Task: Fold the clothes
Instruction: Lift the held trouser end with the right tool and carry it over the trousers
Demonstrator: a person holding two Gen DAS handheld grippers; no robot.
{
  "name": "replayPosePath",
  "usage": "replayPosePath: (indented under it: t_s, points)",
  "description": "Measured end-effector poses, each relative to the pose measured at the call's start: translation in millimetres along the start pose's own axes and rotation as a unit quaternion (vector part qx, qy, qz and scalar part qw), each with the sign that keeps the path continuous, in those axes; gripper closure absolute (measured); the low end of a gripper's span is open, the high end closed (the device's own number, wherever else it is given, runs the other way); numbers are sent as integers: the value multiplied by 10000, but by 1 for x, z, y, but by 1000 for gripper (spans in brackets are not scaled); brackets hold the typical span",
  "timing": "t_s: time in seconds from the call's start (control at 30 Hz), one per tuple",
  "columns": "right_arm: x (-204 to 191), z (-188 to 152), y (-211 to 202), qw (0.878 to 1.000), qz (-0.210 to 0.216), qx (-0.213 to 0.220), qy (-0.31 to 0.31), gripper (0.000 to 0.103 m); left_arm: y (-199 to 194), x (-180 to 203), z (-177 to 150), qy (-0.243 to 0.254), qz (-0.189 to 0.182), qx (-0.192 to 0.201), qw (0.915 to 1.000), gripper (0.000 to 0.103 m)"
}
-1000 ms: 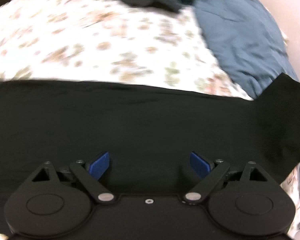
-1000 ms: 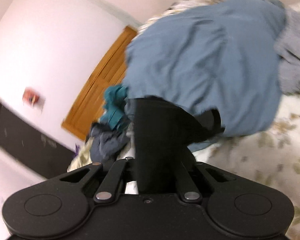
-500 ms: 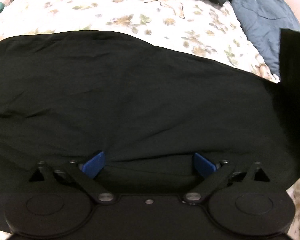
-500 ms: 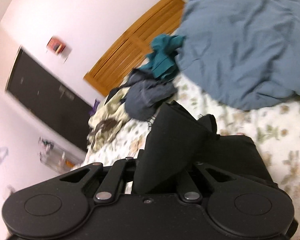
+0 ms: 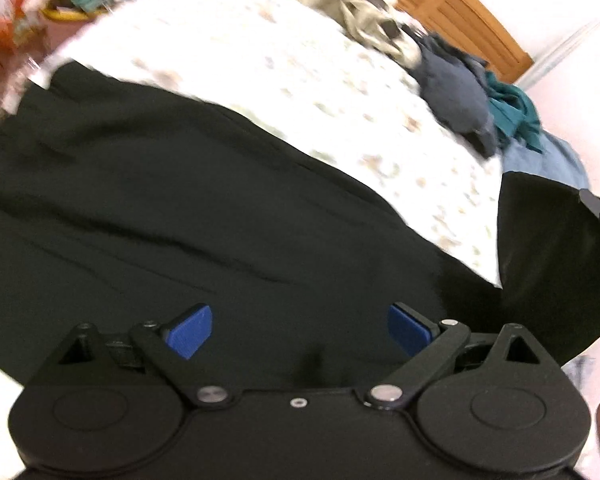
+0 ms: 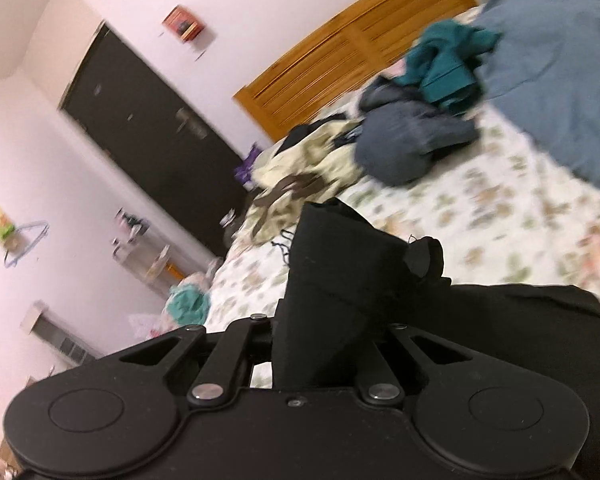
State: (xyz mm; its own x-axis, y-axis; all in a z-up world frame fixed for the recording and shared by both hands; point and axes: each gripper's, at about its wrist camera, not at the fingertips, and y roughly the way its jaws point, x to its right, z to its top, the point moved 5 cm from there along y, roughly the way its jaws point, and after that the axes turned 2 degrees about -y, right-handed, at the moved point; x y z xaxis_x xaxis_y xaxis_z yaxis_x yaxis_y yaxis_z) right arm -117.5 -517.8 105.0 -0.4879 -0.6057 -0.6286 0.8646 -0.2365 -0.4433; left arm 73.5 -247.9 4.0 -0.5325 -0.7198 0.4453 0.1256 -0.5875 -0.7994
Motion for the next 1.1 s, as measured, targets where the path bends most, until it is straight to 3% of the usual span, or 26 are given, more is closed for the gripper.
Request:
replayPosePath:
  t_s: [0.17,0.4,0.9,1.1]
  points:
    - [-43,-29,30,9992,274,-276,-108,97,-27,-58,14,-243,450,230,9984,7]
    - [-101,-67,73,9948,642,-678,-411,97,-38,-100,22,-420,620,388,9964,7]
    - [-199,-159,141,9746,1316,-1415,-1128,97,-84,-176,37,-777,603,851,9915,7]
    - [-219,-203,169,9629,1321,-1741,-1583,97,-100,-207,43,-1374,490,1087,9833,7]
